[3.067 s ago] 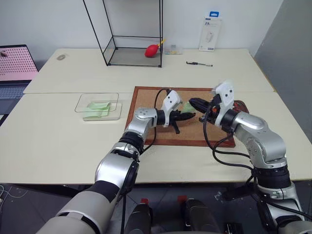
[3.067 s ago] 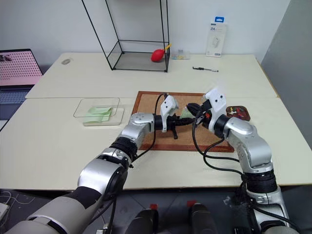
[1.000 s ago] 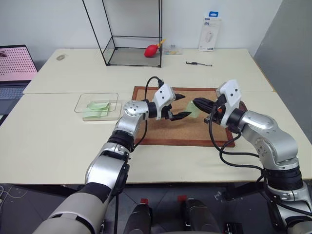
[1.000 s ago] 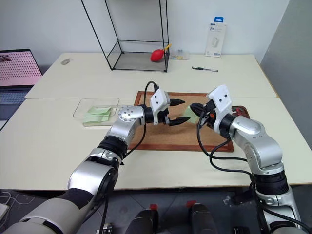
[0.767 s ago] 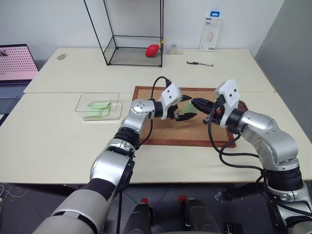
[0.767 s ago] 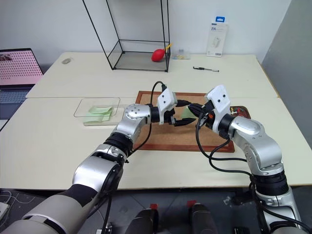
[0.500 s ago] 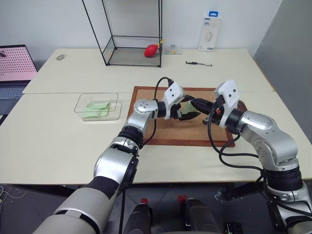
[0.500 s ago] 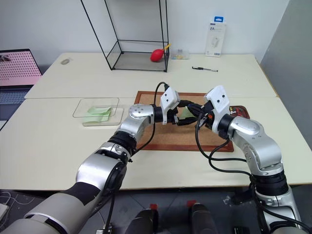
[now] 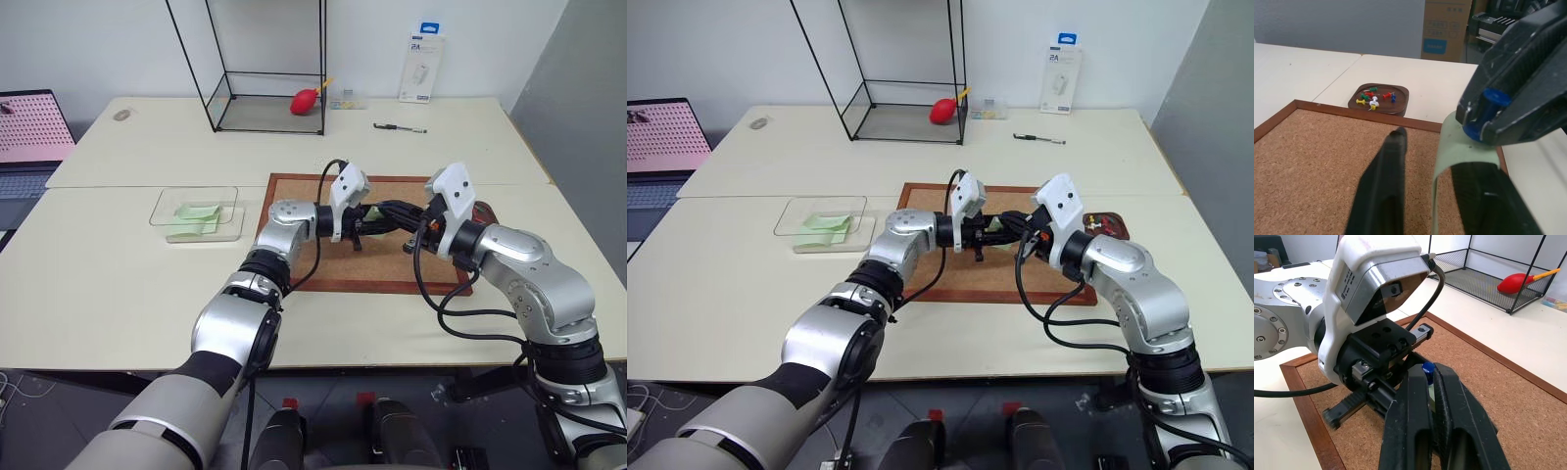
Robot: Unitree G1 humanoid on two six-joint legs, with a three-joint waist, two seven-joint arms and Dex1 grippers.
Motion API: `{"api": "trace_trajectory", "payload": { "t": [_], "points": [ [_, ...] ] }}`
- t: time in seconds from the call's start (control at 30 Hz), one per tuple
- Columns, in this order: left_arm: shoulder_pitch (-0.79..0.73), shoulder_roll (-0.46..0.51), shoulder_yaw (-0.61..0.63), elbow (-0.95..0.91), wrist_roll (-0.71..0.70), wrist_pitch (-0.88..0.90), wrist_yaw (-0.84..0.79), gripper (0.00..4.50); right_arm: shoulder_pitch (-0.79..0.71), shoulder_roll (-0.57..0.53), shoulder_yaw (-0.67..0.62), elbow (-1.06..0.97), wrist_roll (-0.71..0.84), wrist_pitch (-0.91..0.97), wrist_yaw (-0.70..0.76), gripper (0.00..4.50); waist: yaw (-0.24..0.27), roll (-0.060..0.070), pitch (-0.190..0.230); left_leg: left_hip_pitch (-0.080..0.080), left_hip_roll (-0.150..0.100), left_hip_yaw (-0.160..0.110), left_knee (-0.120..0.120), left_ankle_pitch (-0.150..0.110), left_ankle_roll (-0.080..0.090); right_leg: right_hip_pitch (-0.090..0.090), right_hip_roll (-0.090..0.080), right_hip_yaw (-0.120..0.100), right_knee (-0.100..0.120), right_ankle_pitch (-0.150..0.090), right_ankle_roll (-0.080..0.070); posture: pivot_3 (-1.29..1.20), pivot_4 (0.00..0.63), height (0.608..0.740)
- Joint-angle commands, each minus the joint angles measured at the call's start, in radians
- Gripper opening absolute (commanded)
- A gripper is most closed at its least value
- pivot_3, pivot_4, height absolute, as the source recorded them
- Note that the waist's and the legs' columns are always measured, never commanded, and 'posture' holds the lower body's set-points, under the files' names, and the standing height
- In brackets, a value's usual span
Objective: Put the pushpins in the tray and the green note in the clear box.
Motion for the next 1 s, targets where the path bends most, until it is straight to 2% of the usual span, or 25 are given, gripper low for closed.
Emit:
{"api": "trace_trajectory", "payload": {
  "t": [0.03, 0.13, 0.43, 0.77, 1.0],
  "points": [
    [-0.008, 0.002, -0.001, -0.035, -0.002, 0.008, -0.014, 0.46, -0.021, -0.001, -0.018, -0.039, 0.010, -0.004, 0.006, 0.00, 0.000, 0.000, 0.000, 0.000, 0.000, 0.000, 0.000, 0.000, 0.000, 0.000, 0.000, 0.000, 0.000, 0.000, 0.000, 0.00, 0.150, 0.740],
    [-0.007, 0.003, 0.004, -0.034, -0.006, 0.023, -0.021, 0.01, -0.021, 0.000, -0.019, -0.038, 0.012, -0.004, 0.004, 0.00, 0.000, 0.000, 0.000, 0.000, 0.000, 0.000, 0.000, 0.000, 0.000, 0.000, 0.000, 0.000, 0.000, 0.000, 0.000, 0.00, 0.150, 0.740],
    [0.005, 0.002, 0.026, -0.052, -0.034, 0.055, -0.029, 0.01, -0.019, 0.019, -0.033, -0.030, 0.013, -0.004, -0.020, 0.00, 0.000, 0.000, 0.000, 0.000, 0.000, 0.000, 0.000, 0.000, 0.000, 0.000, 0.000, 0.000, 0.000, 0.000, 0.000, 0.00, 0.150, 0.740],
    [0.050, -0.020, 0.055, -0.100, -0.055, 0.046, 0.022, 0.01, -0.024, 0.108, -0.230, -0.038, 0.159, 0.138, -0.156, 0.00, 0.002, 0.000, 0.000, 0.000, 0.000, 0.000, 0.000, 0.000, 0.000, 0.000, 0.000, 0.000, 0.000, 0.000, 0.000, 0.00, 0.150, 0.740],
    [0.060, -0.032, 0.080, -0.116, -0.080, 0.052, 0.060, 0.01, 0.005, 0.090, -0.252, -0.063, 0.177, 0.173, -0.186, 0.00, 0.001, 0.000, 0.000, 0.000, 0.000, 0.000, 0.000, 0.000, 0.000, 0.000, 0.000, 0.000, 0.001, 0.000, 0.000, 0.00, 0.150, 0.740]
  ]
}}
